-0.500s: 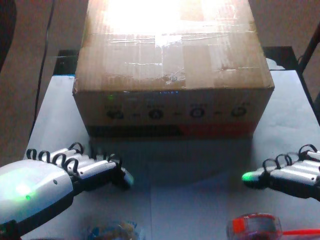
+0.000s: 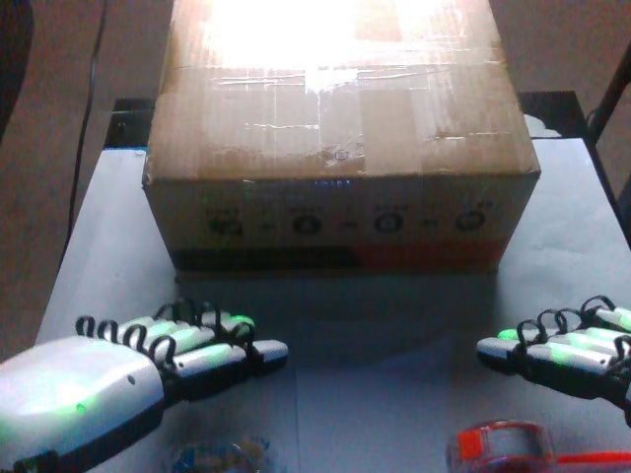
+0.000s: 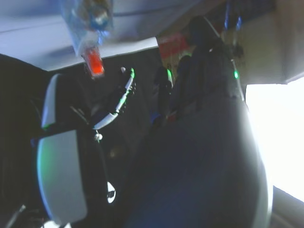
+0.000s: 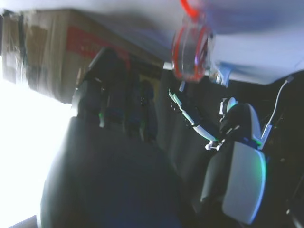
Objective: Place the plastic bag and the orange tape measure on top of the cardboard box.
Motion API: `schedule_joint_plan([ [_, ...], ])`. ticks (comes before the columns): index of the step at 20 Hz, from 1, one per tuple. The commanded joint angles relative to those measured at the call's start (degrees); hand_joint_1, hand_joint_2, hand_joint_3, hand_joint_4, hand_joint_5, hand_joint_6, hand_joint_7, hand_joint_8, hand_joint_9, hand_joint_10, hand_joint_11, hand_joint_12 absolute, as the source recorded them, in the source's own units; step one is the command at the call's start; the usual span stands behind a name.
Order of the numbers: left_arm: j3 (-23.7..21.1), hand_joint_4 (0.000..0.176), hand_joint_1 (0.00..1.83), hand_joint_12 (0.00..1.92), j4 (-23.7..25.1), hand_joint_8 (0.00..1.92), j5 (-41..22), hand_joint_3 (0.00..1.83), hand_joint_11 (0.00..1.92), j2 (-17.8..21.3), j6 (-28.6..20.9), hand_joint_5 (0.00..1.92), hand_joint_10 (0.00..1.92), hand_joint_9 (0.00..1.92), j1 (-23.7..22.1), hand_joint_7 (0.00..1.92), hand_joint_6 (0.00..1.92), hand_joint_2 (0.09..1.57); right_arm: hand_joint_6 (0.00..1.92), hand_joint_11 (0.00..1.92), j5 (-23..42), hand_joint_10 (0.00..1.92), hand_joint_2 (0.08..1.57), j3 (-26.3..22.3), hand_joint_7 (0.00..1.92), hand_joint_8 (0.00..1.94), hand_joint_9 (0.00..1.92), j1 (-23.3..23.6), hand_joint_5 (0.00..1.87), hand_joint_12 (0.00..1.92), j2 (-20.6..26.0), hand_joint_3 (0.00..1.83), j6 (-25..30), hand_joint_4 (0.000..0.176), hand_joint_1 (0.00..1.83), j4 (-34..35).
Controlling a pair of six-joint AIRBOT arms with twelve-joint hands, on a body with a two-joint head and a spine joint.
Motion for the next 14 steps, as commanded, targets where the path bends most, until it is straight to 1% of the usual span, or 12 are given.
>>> schedule_joint_plan([
  [1, -0.01, 0.112, 0.81, 1.5, 1.42, 0.0, 4.98, 0.0, 0.0, -0.19, -0.21, 0.09, 0.34, 0.0, -0.27, 0.08, 0.0, 1.04, 0.0, 0.0, -5.76, 0.1, 0.85, 0.23, 0.28, 0.0, 0.29, 0.6, 0.29, 1.19, -0.52, 0.0, 0.11, 0.0, 0.7, -1.38],
  [2, -0.06, 0.1, 0.8, 1.5, 1.42, 0.01, 4.7, 0.0, 0.0, -0.28, -0.21, 0.11, 0.36, 0.0, -0.26, 0.09, 0.01, 1.04, 0.0, 0.0, -5.75, 0.08, 0.84, 0.35, 0.26, 0.0, 0.26, 0.6, 0.27, 1.12, -0.96, 0.0, 0.01, 0.0, 0.7, -1.31],
  [3, -0.22, 0.1, 0.79, 1.34, 1.42, 0.01, 4.23, 0.0, 0.0, -0.43, -0.21, 0.09, 0.25, 0.0, -0.25, 0.07, 0.0, 1.04, 0.0, 0.0, -5.47, 0.09, 0.86, 0.39, 0.26, 0.0, 0.29, 0.6, 0.27, 1.21, -1.4, 0.0, -0.36, 0.0, 0.64, -1.26],
  [4, -0.38, 0.099, 0.81, 1.17, 1.42, 0.01, 4.14, 0.0, 0.0, -0.52, -0.21, 0.1, 0.22, 0.0, -0.22, 0.06, 0.0, 1.03, 0.0, 0.0, -5.2, 0.1, 0.88, 0.39, 0.26, 0.0, 0.3, 0.6, 0.27, 1.26, -1.57, 0.01, -0.61, 0.0, 0.66, -1.23],
  [6, -0.61, 0.082, 0.84, 1.12, 1.42, 0.01, 4.03, 0.0, 0.0, -0.95, -0.21, 0.14, 0.29, 0.0, 0.41, 0.08, 0.01, 1.03, 0.01, 0.0, -4.66, 0.1, 0.88, 0.4, 0.28, 0.01, 0.3, 0.6, 0.28, 1.25, -1.94, 0.0, -1.64, 0.0, 0.64, -0.87],
  [7, -0.54, 0.086, 0.85, 1.16, 1.42, 0.01, 4.02, 0.0, 0.0, -1.19, -0.21, 0.15, 0.34, 0.0, 0.68, 0.1, 0.01, 1.02, 0.0, 0.0, -4.36, 0.09, 0.88, 0.44, 0.27, 0.01, 0.28, 0.62, 0.28, 1.2, -2.25, 0.0, -2.42, 0.0, 0.61, -0.57],
  [8, -0.35, 0.092, 0.86, 1.28, 1.42, 0.01, 3.97, 0.0, 0.0, -1.55, -0.24, 0.14, 0.36, 0.0, 1.01, 0.11, 0.0, 1.02, 0.01, 0.0, -3.8, 0.08, 0.88, 0.58, 0.28, 0.01, 0.26, 0.75, 0.29, 1.1, -2.67, 0.0, -3.24, 0.0, 0.59, -0.13],
  [9, -0.16, 0.091, 0.87, 1.3, 1.42, 0.02, 3.73, 0.0, 0.0, -1.93, -0.25, 0.16, 0.41, 0.0, 1.37, 0.12, 0.01, 1.0, 0.01, 0.0, -2.86, 0.08, 0.88, 1.01, 0.29, 0.01, 0.26, 1.01, 0.29, 1.09, -3.42, 0.0, -3.72, 0.0, 0.59, 0.24],
  [10, -0.09, 0.099, 0.87, 1.38, 1.42, 0.01, 3.51, 0.0, 0.0, -2.24, -0.26, 0.15, 0.44, 0.0, 1.77, 0.13, 0.0, 1.0, 0.0, 0.0, -2.21, 0.06, 0.89, 1.45, 0.25, 0.0, 0.22, 1.16, 0.25, 0.97, -4.18, 0.0, -3.76, 0.0, 0.58, 0.48],
  [11, 0.44, 0.101, 0.86, 1.44, 0.9, 0.01, 3.45, 0.0, 0.0, -3.13, -0.23, 0.12, 0.46, 0.0, 3.02, 0.14, 0.0, 1.02, 0.0, 0.0, -1.46, 0.07, 0.89, 2.08, 0.25, 0.0, 0.21, 1.24, 0.25, 0.94, -5.32, 0.0, -4.61, 0.0, 0.66, 1.24],
  [13, 1.46, 0.124, 0.86, 1.45, 0.02, 0.01, 3.41, 0.0, 0.0, -4.4, -0.22, 0.13, 0.47, 0.0, 3.33, 0.14, 0.0, 1.02, 0.0, 0.0, -0.46, 0.08, 0.89, 2.51, 0.26, 0.0, 0.22, 1.64, 0.25, 1.06, -6.15, 0.0, -6.01, 0.0, 0.68, 1.95],
  [14, 1.99, 0.13, 0.88, 1.43, -0.39, 0.02, 3.29, 0.0, 0.0, -5.05, -0.21, 0.14, 0.53, 0.0, 3.41, 0.16, 0.0, 1.04, 0.0, 0.0, 0.2, 0.11, 0.9, 2.95, 0.28, 0.01, 0.24, 1.83, 0.26, 1.13, -6.8, 0.0, -6.81, 0.0, 0.64, 2.44],
])
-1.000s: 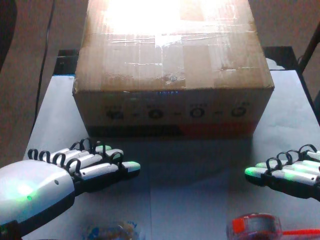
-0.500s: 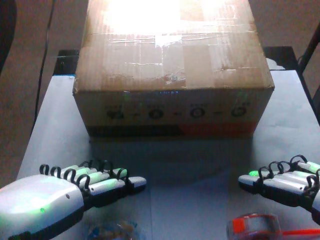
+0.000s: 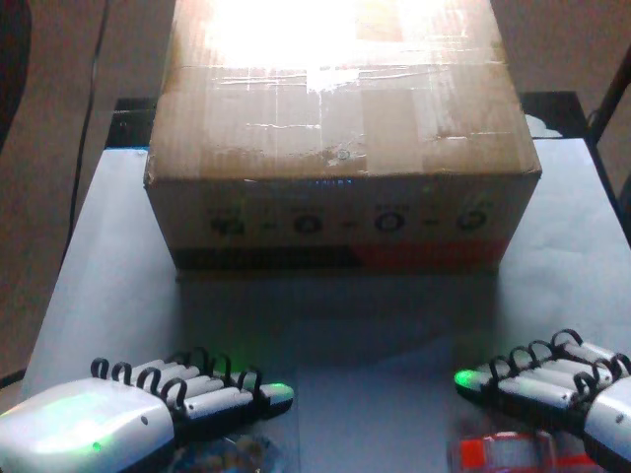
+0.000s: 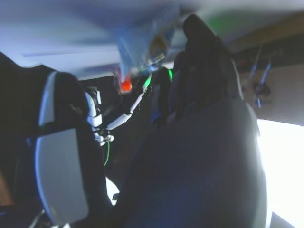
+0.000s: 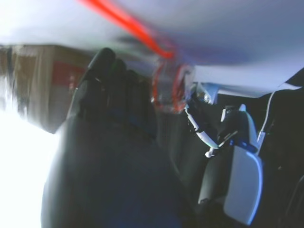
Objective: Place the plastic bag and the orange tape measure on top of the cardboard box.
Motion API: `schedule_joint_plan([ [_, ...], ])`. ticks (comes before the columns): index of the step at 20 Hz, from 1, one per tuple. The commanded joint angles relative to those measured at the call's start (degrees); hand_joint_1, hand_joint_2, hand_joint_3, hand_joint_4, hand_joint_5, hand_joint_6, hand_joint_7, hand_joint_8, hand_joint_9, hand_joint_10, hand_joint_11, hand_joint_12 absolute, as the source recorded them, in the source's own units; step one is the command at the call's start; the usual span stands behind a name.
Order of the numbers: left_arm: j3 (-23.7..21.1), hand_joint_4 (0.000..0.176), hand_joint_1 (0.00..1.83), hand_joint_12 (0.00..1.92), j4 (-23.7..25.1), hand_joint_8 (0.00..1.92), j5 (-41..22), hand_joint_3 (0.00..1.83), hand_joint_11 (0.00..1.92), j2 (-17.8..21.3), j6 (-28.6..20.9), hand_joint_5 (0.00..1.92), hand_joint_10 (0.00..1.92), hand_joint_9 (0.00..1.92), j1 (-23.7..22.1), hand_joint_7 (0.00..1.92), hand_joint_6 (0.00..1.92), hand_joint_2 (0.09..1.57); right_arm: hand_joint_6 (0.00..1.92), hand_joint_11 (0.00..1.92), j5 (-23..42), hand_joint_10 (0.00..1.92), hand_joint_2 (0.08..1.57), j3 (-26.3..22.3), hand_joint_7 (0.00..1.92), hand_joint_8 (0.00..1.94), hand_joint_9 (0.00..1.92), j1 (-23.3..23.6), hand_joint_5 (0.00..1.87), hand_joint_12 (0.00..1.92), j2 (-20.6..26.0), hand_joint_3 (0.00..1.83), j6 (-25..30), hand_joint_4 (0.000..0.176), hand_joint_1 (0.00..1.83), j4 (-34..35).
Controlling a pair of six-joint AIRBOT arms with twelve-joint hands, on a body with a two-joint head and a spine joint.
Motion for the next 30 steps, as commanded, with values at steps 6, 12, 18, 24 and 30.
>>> schedule_joint_plan([
  [6, 3.07, 0.096, 0.87, 1.23, -1.72, 0.01, 1.73, 0.0, 0.0, -3.86, -0.11, 0.2, 0.47, 0.0, 0.19, 0.17, 0.0, 1.04, 0.03, 0.0, -1.5, 0.22, 0.93, 2.95, 0.34, 0.02, 0.26, 1.89, 0.34, 1.31, -3.3, 0.01, -0.85, 0.0, 0.76, -0.09],
  [12, 4.28, 0.0, 0.96, 1.61, -3.35, 0.07, 1.86, 0.0, 0.0, -5.1, -0.07, 0.63, 0.88, 0.05, 0.95, 0.48, 0.03, 1.14, 0.48, 0.25, -1.0, 0.85, 1.06, 3.91, 0.63, 0.56, 0.52, 2.75, 0.68, 1.44, -4.36, 0.0, -0.85, 0.0, 1.25, -0.22],
  [18, 4.47, 0.0, 1.1, 1.67, -5.73, 0.27, 2.44, 0.0, 0.33, -5.83, 2.92, 0.77, 1.07, 0.49, 1.15, 0.8, 1.23, 1.22, 1.06, 0.83, -1.0, 1.5, 1.21, 4.15, 0.71, 1.41, 0.84, 3.21, 0.75, 1.63, -4.36, 0.0, -0.85, 0.0, 1.36, -0.28],
  [24, 4.95, 0.0, 1.34, 1.48, -8.3, 1.35, 5.62, 0.0, 0.94, -7.0, 4.62, 0.68, 1.43, 0.89, 1.35, 0.72, 1.2, 1.21, 1.06, 0.65, -1.05, 1.45, 1.23, 4.24, 0.62, 1.41, 0.76, 4.55, 0.67, 1.83, -4.22, 0.0, -0.84, 0.0, 1.48, -0.59],
  [30, 4.92, 0.0, 1.36, 1.52, -8.9, 1.29, 11.36, 0.0, 0.89, -6.49, 4.57, 0.77, 1.39, 0.91, 1.24, 0.74, 1.12, 1.18, 0.99, 0.65, -2.89, 1.5, 1.24, 4.09, 0.57, 1.48, 0.72, 6.77, 0.69, 1.84, -3.46, 0.0, -0.61, 0.0, 1.49, -2.52],
])
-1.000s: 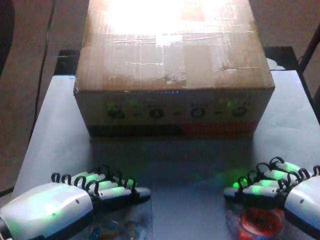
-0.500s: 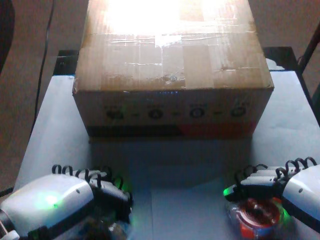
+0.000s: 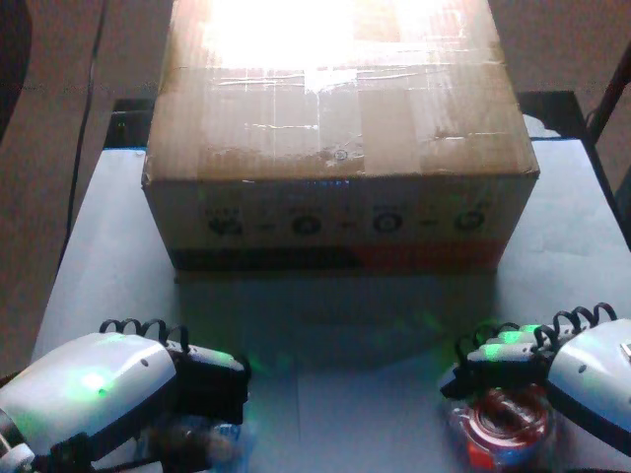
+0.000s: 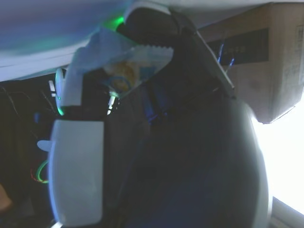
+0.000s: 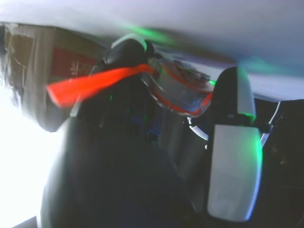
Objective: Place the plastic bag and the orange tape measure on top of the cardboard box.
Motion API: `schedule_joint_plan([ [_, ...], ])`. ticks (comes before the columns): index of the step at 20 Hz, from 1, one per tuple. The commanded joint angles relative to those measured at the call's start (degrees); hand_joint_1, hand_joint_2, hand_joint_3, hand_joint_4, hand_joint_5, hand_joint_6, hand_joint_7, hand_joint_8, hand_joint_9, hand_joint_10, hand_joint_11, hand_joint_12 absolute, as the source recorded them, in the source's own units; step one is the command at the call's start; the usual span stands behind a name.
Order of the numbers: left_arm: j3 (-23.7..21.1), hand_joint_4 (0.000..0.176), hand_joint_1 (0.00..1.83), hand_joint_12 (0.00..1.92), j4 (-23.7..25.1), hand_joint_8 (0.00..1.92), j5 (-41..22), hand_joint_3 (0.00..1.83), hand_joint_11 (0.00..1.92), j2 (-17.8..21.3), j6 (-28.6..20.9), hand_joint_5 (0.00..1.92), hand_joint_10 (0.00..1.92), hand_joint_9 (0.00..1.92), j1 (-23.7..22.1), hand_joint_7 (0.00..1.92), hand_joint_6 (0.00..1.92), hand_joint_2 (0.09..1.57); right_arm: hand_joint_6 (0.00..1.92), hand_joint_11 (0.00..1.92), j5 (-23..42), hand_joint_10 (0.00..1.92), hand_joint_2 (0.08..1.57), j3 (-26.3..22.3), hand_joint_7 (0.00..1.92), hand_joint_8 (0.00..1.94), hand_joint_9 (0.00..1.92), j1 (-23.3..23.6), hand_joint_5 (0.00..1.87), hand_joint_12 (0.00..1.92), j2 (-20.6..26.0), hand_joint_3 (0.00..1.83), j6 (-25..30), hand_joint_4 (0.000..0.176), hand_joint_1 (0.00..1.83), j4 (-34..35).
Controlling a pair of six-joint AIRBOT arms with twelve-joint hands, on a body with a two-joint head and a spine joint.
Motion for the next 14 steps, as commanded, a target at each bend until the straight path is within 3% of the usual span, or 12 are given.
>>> schedule_joint_plan([
  [1, -0.12, 0.0, 1.36, 1.55, -0.38, 1.31, 2.5, 0.0, 0.88, 0.54, 0.68, 0.73, 1.4, 0.91, 0.34, 0.74, 1.17, 1.19, 0.99, 0.72, -4.66, 1.48, 1.23, -0.56, 0.61, 1.47, 0.75, 0.98, 0.7, 1.78, 0.47, 0.0, 0.48, 0.0, 1.47, -2.91],
  [2, -0.64, 0.0, 1.36, 1.55, -0.17, 1.3, 4.04, 0.0, 0.93, 1.39, 0.64, 0.74, 1.41, 0.91, 0.15, 0.75, 1.14, 1.19, 1.06, 0.69, -5.21, 1.45, 1.22, -1.12, 0.61, 1.45, 0.75, 1.72, 0.68, 1.79, 1.3, 0.0, 0.49, 0.0, 1.48, -3.82],
  [3, -1.3, 0.0, 1.36, 1.56, 0.35, 1.32, 5.65, 0.0, 0.91, 2.63, 0.52, 0.74, 1.44, 0.89, -0.21, 0.74, 1.13, 1.2, 0.98, 0.88, -6.26, 1.49, 1.22, -1.89, 0.66, 1.51, 0.82, 2.31, 0.77, 1.66, 2.19, 0.0, 0.6, 0.0, 1.38, -4.82],
  [4, -1.97, 0.0, 1.35, 1.53, 0.84, 1.3, 7.78, 0.0, 0.87, 4.01, 0.46, 0.72, 1.42, 0.89, -0.57, 0.75, 1.18, 1.2, 1.04, 0.6, -7.65, 1.62, 1.27, -2.68, 0.47, 1.64, 0.62, 2.54, 0.67, 1.84, 3.68, 0.0, 1.05, 0.0, 1.48, -5.76],
  [5, -2.58, 0.0, 1.36, 1.51, 1.45, 1.27, 9.95, 0.0, 0.86, 5.25, 0.04, 0.73, 1.39, 0.9, -0.8, 0.76, 1.19, 1.19, 0.97, 0.87, -8.95, 1.71, 1.27, -3.31, 0.52, 1.66, 0.67, 2.67, 0.74, 1.76, 4.99, 0.0, 1.87, 0.0, 1.36, -6.81],
  [6, -3.06, 0.0, 1.36, 1.48, 2.08, 1.24, 12.28, 0.0, 0.88, 6.56, -0.84, 0.73, 1.37, 0.91, -0.84, 0.77, 1.19, 1.19, 0.96, 0.63, -10.11, 1.66, 1.27, -3.85, 0.49, 1.62, 0.6, 2.93, 0.7, 1.85, 6.21, 0.0, 2.69, 0.0, 1.46, -7.83],
  [7, -3.38, 0.0, 1.36, 1.48, 3.01, 1.23, 14.91, 0.0, 0.87, 7.98, -2.26, 0.73, 1.37, 0.91, -0.85, 0.78, 1.19, 1.19, 1.03, 0.57, -11.17, 1.57, 1.26, -4.42, 0.51, 1.57, 0.65, 3.66, 0.72, 1.85, 7.56, 0.0, 3.09, 0.0, 1.47, -9.08],
  [8, -3.52, 0.0, 1.35, 1.51, 3.45, 1.27, 16.41, 0.0, 0.83, 8.57, -2.79, 0.74, 1.4, 0.87, -0.93, 0.75, 1.21, 1.19, 1.12, 0.59, -11.55, 1.47, 1.23, -4.67, 0.58, 1.39, 0.72, 4.17, 0.76, 1.78, 8.34, 0.0, 3.09, 0.0, 1.47, -9.76],
  [10, -4.04, 0.0, 1.36, 1.48, 4.11, 1.24, 19.75, 0.0, 0.75, 10.02, -3.22, 0.78, 1.35, 0.87, -1.17, 0.79, 1.17, 1.18, 1.03, 0.59, -12.56, 1.51, 1.22, -4.96, 0.61, 1.33, 0.7, 6.29, 0.82, 1.8, 10.08, 0.0, 3.13, 0.0, 1.47, -11.51],
  [11, -4.4, 0.0, 1.36, 1.46, 4.3, 1.22, 21.35, 0.0, 0.77, 10.78, -3.31, 0.78, 1.32, 0.89, -1.48, 0.81, 1.18, 1.17, 1.12, 0.59, -12.79, 1.5, 1.22, -4.95, 0.63, 1.31, 0.69, 8.12, 0.82, 1.77, 10.71, 0.0, 3.13, 0.0, 1.45, -11.87],
  [13, -4.55, 0.0, 1.36, 1.43, 4.9, 1.22, 23.55, 0.0, 0.79, 11.66, -3.58, 0.79, 1.31, 0.89, -2.21, 0.81, 1.16, 1.17, 1.05, 0.7, -13.14, 1.42, 1.17, -4.77, 0.75, 1.23, 0.8, 10.34, 0.94, 1.56, 11.56, 0.0, 3.09, 0.0, 1.36, -11.87],
  [14, -4.47, 0.0, 1.36, 1.43, 5.23, 1.27, 24.03, 0.0, 0.76, 11.85, -3.59, 0.79, 1.33, 0.86, -2.75, 0.8, 1.17, 1.17, 1.12, 0.53, -13.14, 1.49, 1.23, -4.61, 0.59, 1.38, 0.68, 11.17, 0.83, 1.73, 11.77, 0.0, 3.05, 0.0, 1.44, -11.87],
])
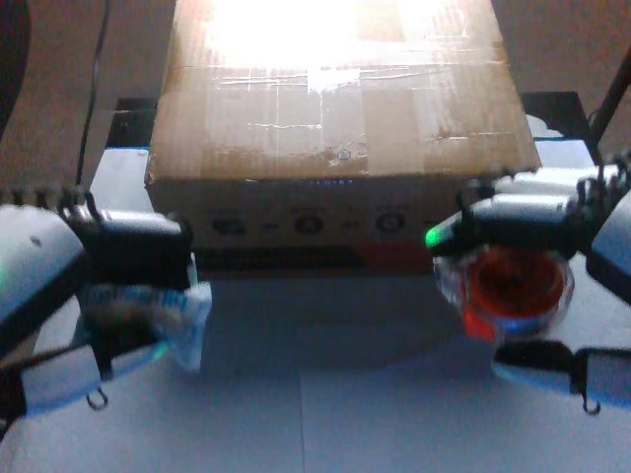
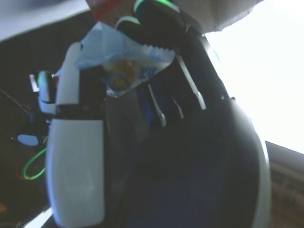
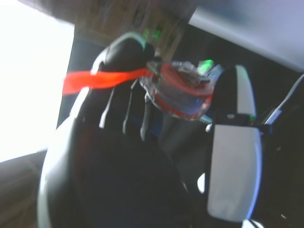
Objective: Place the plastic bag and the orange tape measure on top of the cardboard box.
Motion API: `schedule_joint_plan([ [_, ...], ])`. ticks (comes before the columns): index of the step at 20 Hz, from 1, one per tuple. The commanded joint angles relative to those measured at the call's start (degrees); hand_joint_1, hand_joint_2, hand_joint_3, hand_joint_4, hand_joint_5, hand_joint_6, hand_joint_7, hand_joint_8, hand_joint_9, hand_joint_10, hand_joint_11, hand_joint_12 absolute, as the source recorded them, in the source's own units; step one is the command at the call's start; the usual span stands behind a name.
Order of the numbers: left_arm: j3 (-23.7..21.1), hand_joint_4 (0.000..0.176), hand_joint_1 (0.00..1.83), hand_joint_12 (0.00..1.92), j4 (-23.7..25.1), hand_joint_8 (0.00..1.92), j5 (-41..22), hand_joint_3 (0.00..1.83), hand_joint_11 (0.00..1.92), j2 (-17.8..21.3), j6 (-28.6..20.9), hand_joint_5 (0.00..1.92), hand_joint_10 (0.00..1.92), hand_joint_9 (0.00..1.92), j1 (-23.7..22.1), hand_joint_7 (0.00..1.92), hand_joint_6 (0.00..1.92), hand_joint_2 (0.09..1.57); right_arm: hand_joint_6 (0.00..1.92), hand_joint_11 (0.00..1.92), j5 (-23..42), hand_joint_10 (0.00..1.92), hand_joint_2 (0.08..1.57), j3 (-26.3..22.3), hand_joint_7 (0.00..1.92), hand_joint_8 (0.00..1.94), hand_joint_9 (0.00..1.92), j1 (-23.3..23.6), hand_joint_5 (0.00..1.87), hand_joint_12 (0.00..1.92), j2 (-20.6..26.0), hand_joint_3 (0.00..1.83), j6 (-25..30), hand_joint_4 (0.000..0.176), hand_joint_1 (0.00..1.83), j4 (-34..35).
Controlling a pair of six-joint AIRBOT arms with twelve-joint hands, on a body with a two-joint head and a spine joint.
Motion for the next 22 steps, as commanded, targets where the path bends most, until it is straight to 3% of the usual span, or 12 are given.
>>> schedule_joint_plan([
  [1, 0.25, 0.0, 1.36, 1.45, 2.29, 1.25, 8.36, 0.0, 0.83, 0.13, -0.24, 0.78, 1.31, 0.92, -1.2, 0.78, 1.14, 1.17, 1.24, 0.55, -7.09, 1.47, 1.23, 0.23, 0.62, 1.34, 0.73, 1.38, 0.73, 1.76, 0.15, 0.0, -0.04, 0.0, 1.47, -2.15],
  [2, 0.64, 0.0, 1.36, 1.45, 2.62, 1.14, 8.54, 0.0, 0.95, 0.17, -0.22, 0.86, 1.24, 1.01, -2.24, 0.85, 1.0, 1.14, 1.06, 0.64, -7.08, 1.35, 1.18, 0.61, 0.72, 1.23, 0.83, 2.71, 0.89, 1.69, 0.19, 0.0, -0.82, 0.0, 1.48, -2.15],
  [4, 1.72, 0.0, 1.37, 1.37, 3.08, 1.11, 8.92, 0.0, 0.97, -0.14, -0.19, 0.85, 1.24, 1.0, -4.56, 0.85, 1.01, 1.14, 1.19, 0.53, -7.16, 1.49, 1.23, 1.62, 0.59, 1.35, 0.71, 5.4, 0.78, 1.77, 0.08, 0.0, -2.37, 0.0, 1.47, -2.15],
  [5, 2.45, 0.0, 1.37, 1.4, 3.36, 1.09, 9.04, 0.0, 0.93, -0.48, -0.16, 0.85, 1.25, 0.98, -5.92, 0.86, 1.03, 1.14, 1.02, 0.68, -7.27, 1.29, 1.15, 1.98, 0.77, 1.17, 0.87, 6.67, 0.93, 1.65, 0.04, 0.0, -2.66, 0.0, 1.49, -2.15],
  [10, 6.84, 0.0, 1.28, 1.46, 6.07, 1.05, 7.58, 0.0, 0.96, -3.28, -0.14, 0.92, 1.07, 1.06, -13.92, 1.04, 0.92, 1.11, 1.22, 0.56, -7.87, 1.46, 1.22, 6.06, 0.63, 1.33, 0.74, 12.96, 0.75, 1.75, -2.49, 0.0, -7.75, 0.0, 1.47, -2.15],
  [11, 8.14, 0.0, 1.26, 1.51, 6.67, 1.17, 6.52, 0.0, 1.0, -4.42, -0.13, 0.92, 1.09, 1.07, -15.64, 1.0, 0.91, 1.13, 1.02, 0.68, -7.87, 1.29, 1.15, 7.58, 0.77, 1.17, 0.87, 13.96, 0.93, 1.65, -3.74, 0.0, -8.02, 0.0, 1.49, -2.15],
  [16, 16.61, 0.0, 1.38, 1.35, 7.28, 1.02, -1.63, 0.0, 0.97, -11.35, 0.03, 0.81, 1.27, 0.95, -27.62, 0.98, 0.98, 1.13, 1.22, 0.56, -7.82, 1.46, 1.22, 16.09, 0.63, 1.33, 0.74, 18.19, 0.74, 1.75, -9.74, 0.0, -8.02, 0.0, 1.47, -2.15],
  [17, 18.41, 0.0, 1.38, 1.36, 7.28, 1.05, -3.23, 0.0, 0.99, -12.27, 0.04, 0.79, 1.3, 0.94, -29.41, 0.96, 0.99, 1.14, 0.87, 0.86, -7.17, 1.54, 1.19, 18.23, 0.77, 1.38, 0.78, 19.36, 0.86, 1.71, -11.29, 0.0, -8.0, 0.0, 1.39, -2.15],
  [19, 21.01, 0.0, 1.27, 1.37, 7.28, 1.12, -5.16, 0.0, 1.07, -13.44, 0.02, 0.87, 1.0, 1.18, -31.18, 1.05, 0.93, 1.13, 0.9, 0.93, -5.12, 1.23, 1.1, 22.2, 1.05, 0.86, 0.98, 21.73, 0.98, 1.58, -14.6, 0.0, -8.0, 0.0, 1.39, -2.15],
  [20, 22.66, 0.0, 1.37, 1.44, 7.28, 1.05, -6.51, 0.0, 0.98, -14.32, 0.01, 0.87, 1.2, 1.06, -32.16, 1.0, 0.85, 1.11, 1.01, 0.83, -4.11, 1.2, 1.09, 24.76, 1.07, 0.82, 0.96, 22.98, 0.96, 1.57, -16.79, 0.0, -7.99, 0.0, 1.39, -2.15],
  [21, 24.08, 0.0, 1.36, 1.57, 7.28, 1.14, -7.96, 0.0, 0.77, -15.35, 0.02, 0.77, 1.4, 0.88, -33.36, 0.87, 1.14, 1.17, 1.04, 0.86, -3.73, 1.23, 1.1, 26.49, 1.03, 0.89, 0.96, 23.73, 0.92, 1.56, -18.25, 0.0, -7.99, 0.0, 1.39, -2.15],
  [22, 25.63, 0.0, 1.36, 1.61, 7.28, 1.15, -9.58, 0.0, 0.77, -16.51, 0.03, 0.76, 1.43, 0.86, -34.65, 0.86, 1.14, 1.17, 1.18, 0.7, -3.34, 1.28, 1.15, 28.21, 0.87, 1.08, 0.86, 24.4, 0.78, 1.66, -19.62, 0.01, -7.99, 0.0, 1.47, -2.15],
])
